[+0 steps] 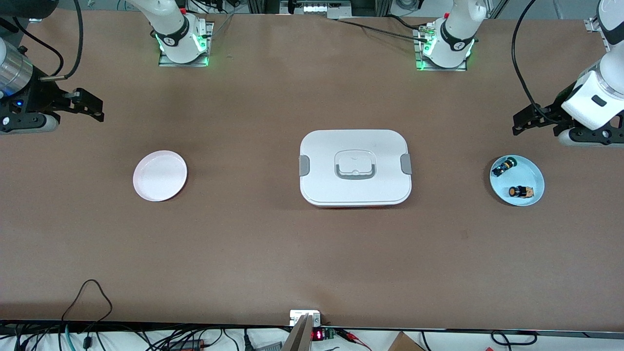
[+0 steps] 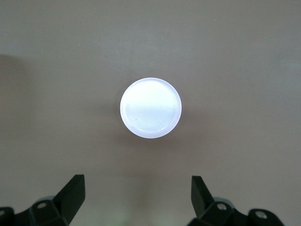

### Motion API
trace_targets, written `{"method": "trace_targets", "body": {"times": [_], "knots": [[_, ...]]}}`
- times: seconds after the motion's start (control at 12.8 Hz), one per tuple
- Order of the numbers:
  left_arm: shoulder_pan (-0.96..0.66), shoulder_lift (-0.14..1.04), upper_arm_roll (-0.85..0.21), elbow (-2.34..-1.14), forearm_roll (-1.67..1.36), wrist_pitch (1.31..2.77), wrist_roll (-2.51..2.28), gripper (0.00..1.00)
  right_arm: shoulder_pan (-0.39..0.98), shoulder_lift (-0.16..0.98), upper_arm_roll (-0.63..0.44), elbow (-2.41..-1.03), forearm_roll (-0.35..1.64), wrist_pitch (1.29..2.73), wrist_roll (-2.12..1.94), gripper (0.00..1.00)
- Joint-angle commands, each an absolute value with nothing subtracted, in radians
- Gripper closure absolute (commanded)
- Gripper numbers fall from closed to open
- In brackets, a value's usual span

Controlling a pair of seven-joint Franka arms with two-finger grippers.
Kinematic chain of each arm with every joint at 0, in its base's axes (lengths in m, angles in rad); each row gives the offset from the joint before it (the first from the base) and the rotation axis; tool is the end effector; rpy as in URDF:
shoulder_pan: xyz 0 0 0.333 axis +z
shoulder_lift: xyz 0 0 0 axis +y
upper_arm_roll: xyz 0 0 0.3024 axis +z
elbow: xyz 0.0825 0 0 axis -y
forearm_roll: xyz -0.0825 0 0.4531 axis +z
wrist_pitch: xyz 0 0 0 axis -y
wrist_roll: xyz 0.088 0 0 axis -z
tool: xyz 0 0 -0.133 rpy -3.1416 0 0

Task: Transfer orange switch to right arm and place
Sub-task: 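Move the left gripper down over the light-blue dish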

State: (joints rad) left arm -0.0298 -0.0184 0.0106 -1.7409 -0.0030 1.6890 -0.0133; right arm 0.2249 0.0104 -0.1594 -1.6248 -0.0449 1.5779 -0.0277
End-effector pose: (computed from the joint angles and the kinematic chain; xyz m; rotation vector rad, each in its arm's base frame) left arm 0.6207 -0.0122 0.5141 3.1385 -0.0086 -0.0527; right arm 0.6224 0.0352 0.5501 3.0893 0.1465 -0.0871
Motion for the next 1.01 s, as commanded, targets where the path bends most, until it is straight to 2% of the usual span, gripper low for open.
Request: {"method": "trace_targets", "body": {"times": [0.0,0.93], "knots": [[-0.034,-0.002,0.018,-1.709,-0.005,1.678,0.009,0.00,0.225,0.012,-0.158,-1.609,-0.032,1.560,-0.032,0.00],[0.041,0.060,0.029,-1.704,-0.106,1.617,0.009,0.00,0.227,0.014,-0.158,-1.609,-0.032,1.559,-0.032,0.00]]}}
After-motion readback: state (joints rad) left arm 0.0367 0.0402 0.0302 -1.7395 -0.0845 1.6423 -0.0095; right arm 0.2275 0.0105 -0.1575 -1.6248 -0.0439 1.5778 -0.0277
